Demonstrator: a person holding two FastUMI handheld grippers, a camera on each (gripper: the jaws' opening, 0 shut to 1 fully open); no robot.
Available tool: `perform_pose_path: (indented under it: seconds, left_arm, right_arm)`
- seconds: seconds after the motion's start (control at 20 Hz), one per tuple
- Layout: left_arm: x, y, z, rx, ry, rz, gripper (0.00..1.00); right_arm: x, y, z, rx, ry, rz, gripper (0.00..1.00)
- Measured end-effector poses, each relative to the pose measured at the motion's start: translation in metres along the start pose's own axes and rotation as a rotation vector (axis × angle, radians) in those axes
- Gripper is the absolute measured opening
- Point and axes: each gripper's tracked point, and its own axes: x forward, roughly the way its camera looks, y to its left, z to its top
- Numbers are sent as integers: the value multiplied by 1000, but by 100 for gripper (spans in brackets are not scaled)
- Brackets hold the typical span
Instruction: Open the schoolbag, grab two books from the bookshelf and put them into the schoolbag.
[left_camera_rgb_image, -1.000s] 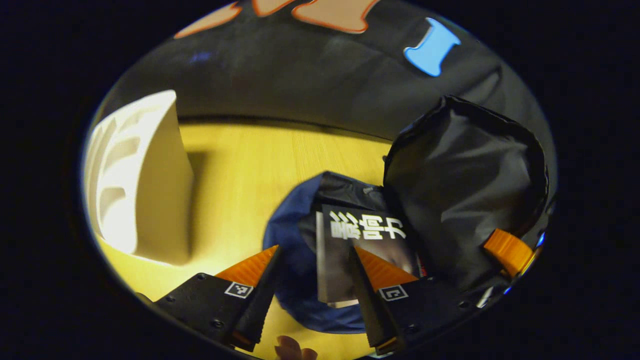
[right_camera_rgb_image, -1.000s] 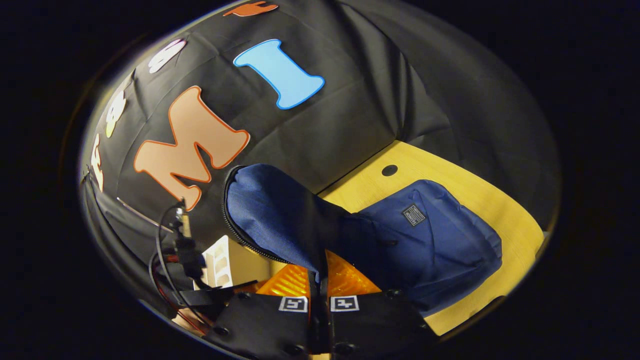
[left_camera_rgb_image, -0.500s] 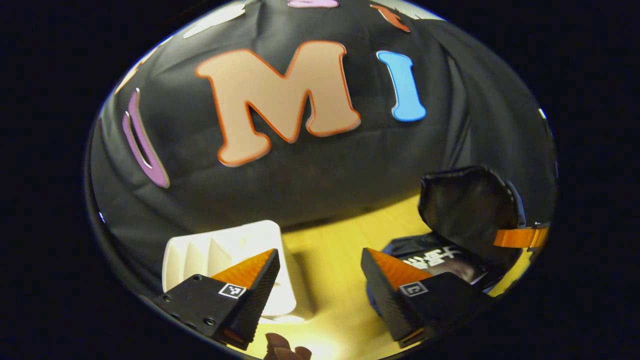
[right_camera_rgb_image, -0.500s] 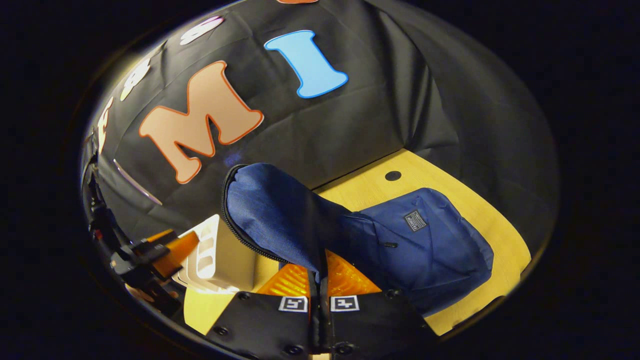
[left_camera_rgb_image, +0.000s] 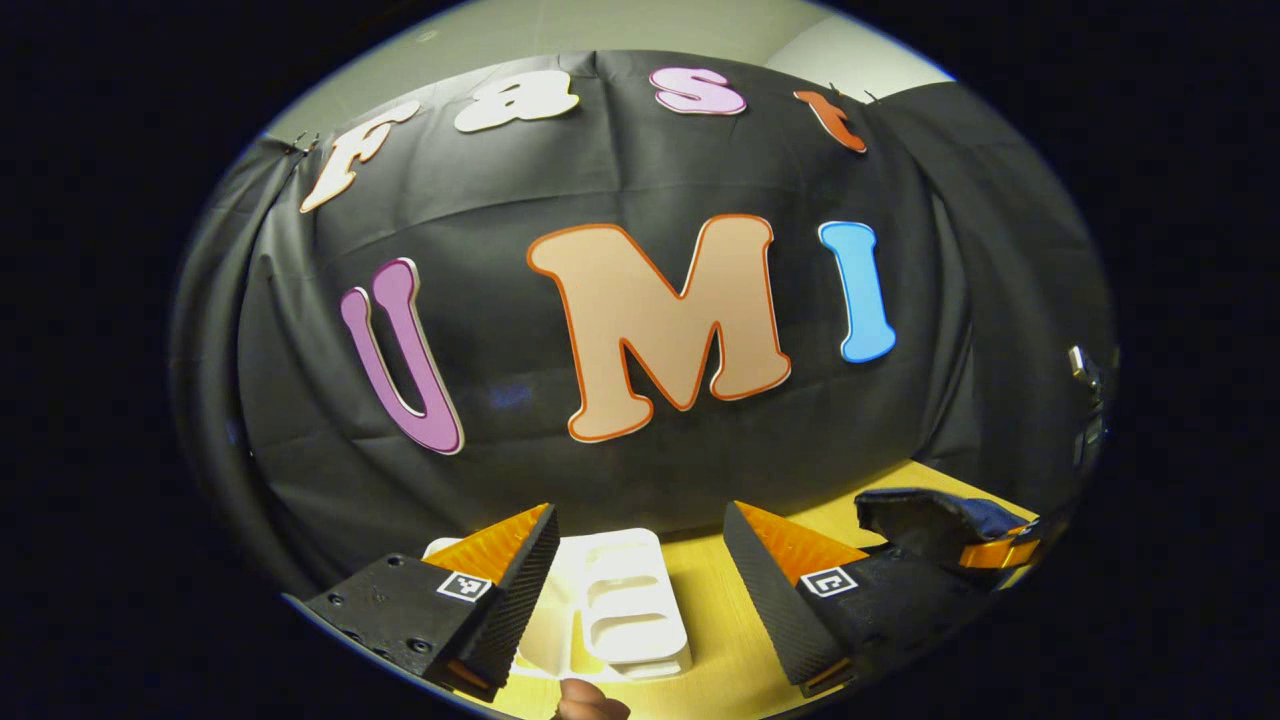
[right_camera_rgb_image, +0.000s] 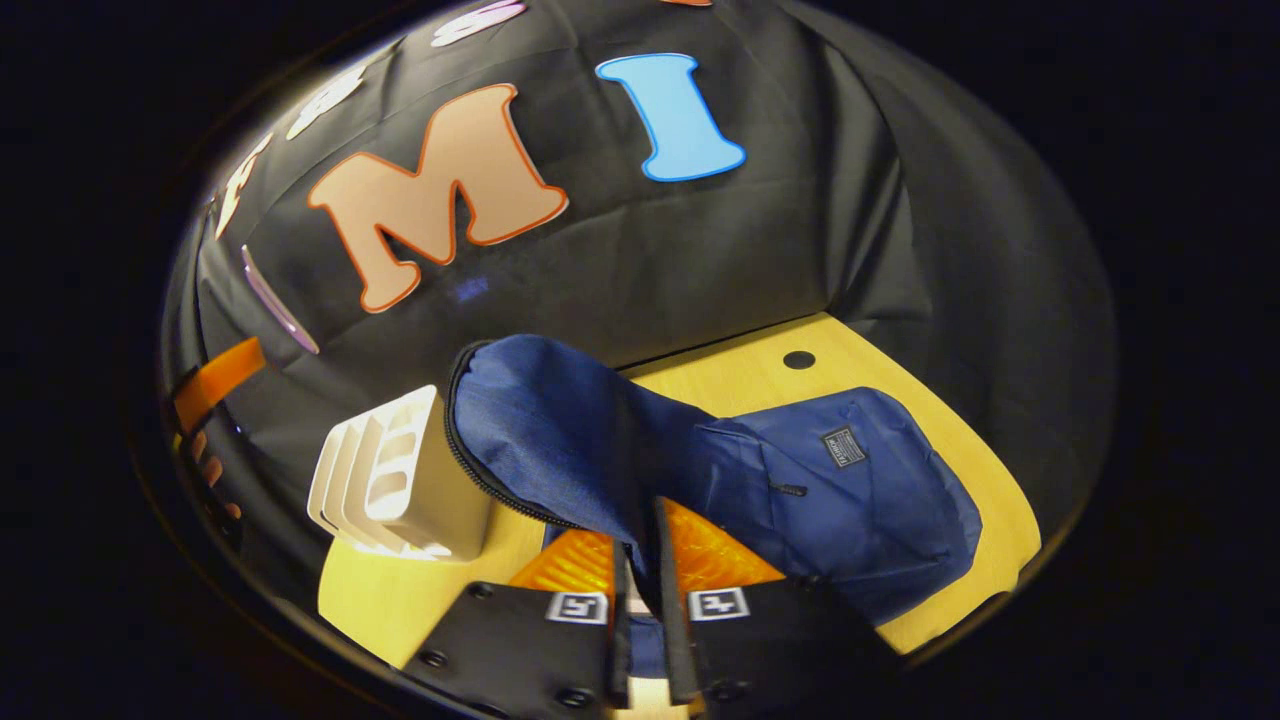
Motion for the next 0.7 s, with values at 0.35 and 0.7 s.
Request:
perform_pose_path:
  seconds: [0.35, 0.7]
  left_arm:
    - [-20, 15, -8, -33, 19, 17, 100]
    - [-43, 35, -21, -68, 48, 48, 100]
  right_arm:
    - [-16, 48, -7, -125, 1, 47, 84]
    - [-56, 87, 17, -218, -89, 85, 82]
